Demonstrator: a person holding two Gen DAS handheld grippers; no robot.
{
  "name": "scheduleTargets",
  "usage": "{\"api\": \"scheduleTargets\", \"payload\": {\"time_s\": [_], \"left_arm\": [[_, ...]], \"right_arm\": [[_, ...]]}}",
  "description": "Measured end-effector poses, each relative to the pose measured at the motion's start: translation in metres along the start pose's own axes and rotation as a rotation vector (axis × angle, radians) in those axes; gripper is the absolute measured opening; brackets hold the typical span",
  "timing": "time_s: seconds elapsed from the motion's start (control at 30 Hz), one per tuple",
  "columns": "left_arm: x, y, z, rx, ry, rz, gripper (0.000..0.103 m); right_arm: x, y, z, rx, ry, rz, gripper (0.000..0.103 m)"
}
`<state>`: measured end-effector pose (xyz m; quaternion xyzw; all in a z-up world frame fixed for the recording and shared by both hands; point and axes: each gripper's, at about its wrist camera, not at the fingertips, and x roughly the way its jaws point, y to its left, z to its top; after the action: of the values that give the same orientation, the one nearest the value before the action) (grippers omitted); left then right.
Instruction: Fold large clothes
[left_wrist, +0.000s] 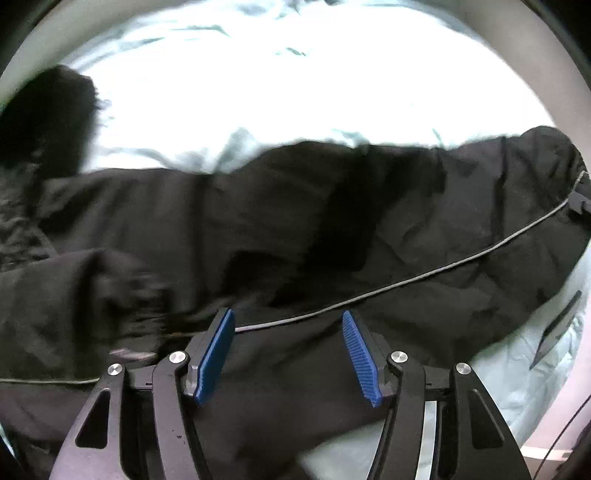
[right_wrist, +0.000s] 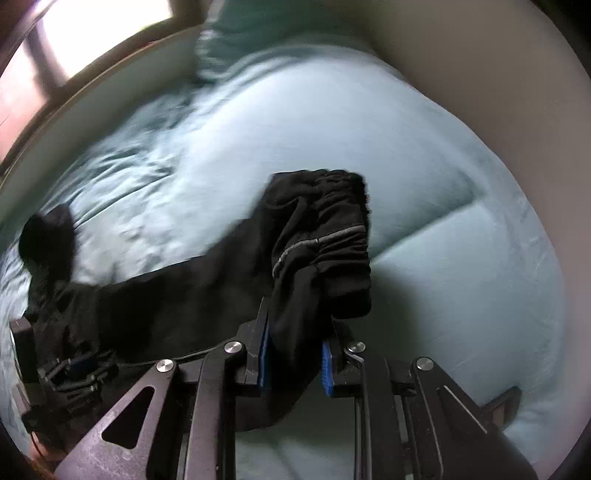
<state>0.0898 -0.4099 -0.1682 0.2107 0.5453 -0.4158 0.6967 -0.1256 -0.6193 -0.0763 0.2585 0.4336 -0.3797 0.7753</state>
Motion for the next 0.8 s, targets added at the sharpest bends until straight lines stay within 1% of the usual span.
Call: {"api": "scheduleTargets", "payload": {"time_s": [0.1,0.13,0.27,0.33,0.43,0.5,0.53,0.57,0.63,0.8], "left_arm": [[-0.032,0.025,-0.014,-0.026,-0.049,0.006,0.063],[-0.042,0.035,-0.020,-0.034,-0.064,0.010,0.063],[-0.087,0.085,-0.044,-0.062,-0.122,0.043,0.063],[-0.100,0.114,-0.047,-0.078,-0.139,0.045,0.063],[-0.122,0.158,-0.067,-0.117,-0.168,0.058,0.063],[-0.135,0.189,-0.081,-0.146,-0.174,0.064,0.063],[-0.139,0.201,-0.086,-0.153,-0.174,0.069,0.063],[-0.145,0.217,-0.093,-0.162,-0.176,0.074,0.063],[-0.153,0.243,-0.104,-0.177,-0.177,0.084,0.063],[-0.175,0.309,-0.117,-0.212,-0.186,0.098,0.063]], "right_arm": [[-0.016,0.041,-0.004,-0.050,-0.015,0.075,0.024],[-0.020,0.062,-0.006,-0.074,-0.016,0.100,0.024],[-0.036,0.138,-0.024,-0.178,-0.019,0.133,0.024],[-0.043,0.176,-0.034,-0.216,-0.016,0.154,0.024],[-0.051,0.234,-0.052,-0.269,-0.018,0.171,0.024],[-0.054,0.268,-0.063,-0.299,-0.017,0.179,0.024],[-0.055,0.291,-0.069,-0.312,-0.013,0.188,0.024],[-0.057,0.301,-0.074,-0.317,-0.010,0.194,0.024],[-0.055,0.341,-0.084,-0.332,0.001,0.209,0.024],[-0.049,0.422,-0.099,-0.347,0.026,0.247,0.024]]}}
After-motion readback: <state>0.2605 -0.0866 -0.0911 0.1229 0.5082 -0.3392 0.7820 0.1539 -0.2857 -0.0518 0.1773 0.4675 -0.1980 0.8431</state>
